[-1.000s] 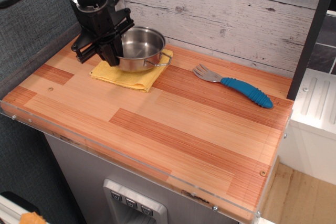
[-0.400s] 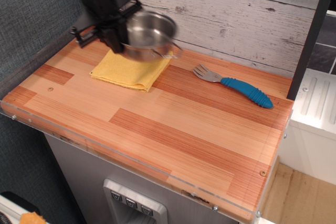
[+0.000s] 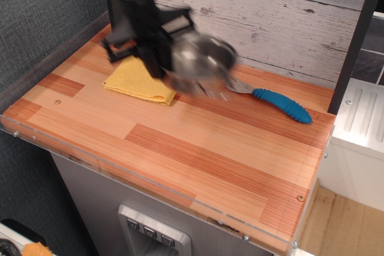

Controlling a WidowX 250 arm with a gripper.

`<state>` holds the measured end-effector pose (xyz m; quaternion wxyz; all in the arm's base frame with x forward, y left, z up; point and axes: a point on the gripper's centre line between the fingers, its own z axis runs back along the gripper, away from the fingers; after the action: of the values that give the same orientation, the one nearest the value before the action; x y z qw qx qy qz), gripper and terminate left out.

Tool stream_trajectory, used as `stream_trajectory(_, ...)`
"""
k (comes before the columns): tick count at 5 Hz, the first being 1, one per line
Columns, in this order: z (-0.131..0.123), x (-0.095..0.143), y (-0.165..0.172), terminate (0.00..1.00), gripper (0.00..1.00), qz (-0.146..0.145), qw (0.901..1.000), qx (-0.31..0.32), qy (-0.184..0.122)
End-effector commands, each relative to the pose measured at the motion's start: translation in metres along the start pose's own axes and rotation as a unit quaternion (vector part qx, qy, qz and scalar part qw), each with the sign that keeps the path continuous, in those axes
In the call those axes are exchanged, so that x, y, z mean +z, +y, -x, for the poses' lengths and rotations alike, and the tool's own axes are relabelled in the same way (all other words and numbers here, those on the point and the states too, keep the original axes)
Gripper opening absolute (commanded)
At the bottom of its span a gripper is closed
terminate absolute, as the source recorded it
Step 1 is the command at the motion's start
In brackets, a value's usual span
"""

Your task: Move the pot to the front right of the table so that the blue utensil is in front of it.

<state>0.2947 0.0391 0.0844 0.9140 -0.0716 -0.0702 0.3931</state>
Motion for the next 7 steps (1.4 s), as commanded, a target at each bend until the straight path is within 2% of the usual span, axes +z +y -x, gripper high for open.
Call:
stream_trajectory(1,0.038,-0.005,-0.012,0.0,0.0,0.039,0.9945,-0.098,-0.003)
stream_trajectory(3,0.068,-0.036,-0.028,0.0,0.0,0.047,0.9859,-0.159,0.024)
stream_trajectory(5,0.077,-0.049,-0.027,0.0,0.0,0.027,0.9847,-0.17,0.028)
stream_trajectory(6,0.076,-0.052,-0.023,0.0,0.0,0.032,0.9856,-0.164,0.024)
stream_trajectory(7,0.076,-0.053,-0.02,0.0,1.0,0.03,0.9859,-0.163,0.027)
